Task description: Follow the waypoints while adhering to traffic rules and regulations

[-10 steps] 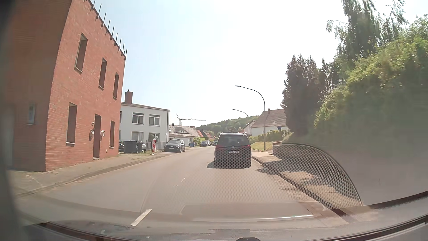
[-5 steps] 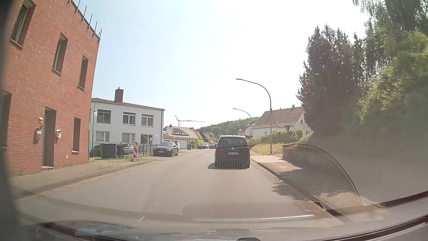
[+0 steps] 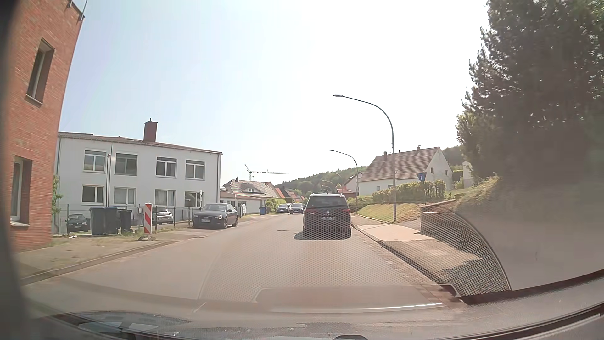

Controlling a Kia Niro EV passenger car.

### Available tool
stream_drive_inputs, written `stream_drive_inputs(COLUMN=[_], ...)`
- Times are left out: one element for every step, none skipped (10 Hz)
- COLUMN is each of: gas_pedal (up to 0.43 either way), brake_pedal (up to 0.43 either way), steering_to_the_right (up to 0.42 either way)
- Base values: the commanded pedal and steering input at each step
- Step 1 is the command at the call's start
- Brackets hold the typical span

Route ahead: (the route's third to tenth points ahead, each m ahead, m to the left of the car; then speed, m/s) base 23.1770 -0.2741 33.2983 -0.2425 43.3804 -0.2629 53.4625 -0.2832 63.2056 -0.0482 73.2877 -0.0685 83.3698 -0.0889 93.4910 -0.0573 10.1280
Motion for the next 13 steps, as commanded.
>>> stream_drive_inputs(gas_pedal=[0.299, 0.299, 0.299, 0.299, 0.299, 0.299, 0.299, 0.287, 0.268, 0.26, 0.26, 0.248, 0.24], brake_pedal=[0.0, 0.0, 0.0, 0.0, 0.0, 0.0, 0.0, 0.0, 0.0, 0.0, 0.0, 0.0, 0.0], steering_to_the_right=[-0.001, -0.001, -0.002, -0.002, -0.002, -0.002, -0.002, -0.002, -0.002, -0.002, -0.002, -0.002, -0.002])
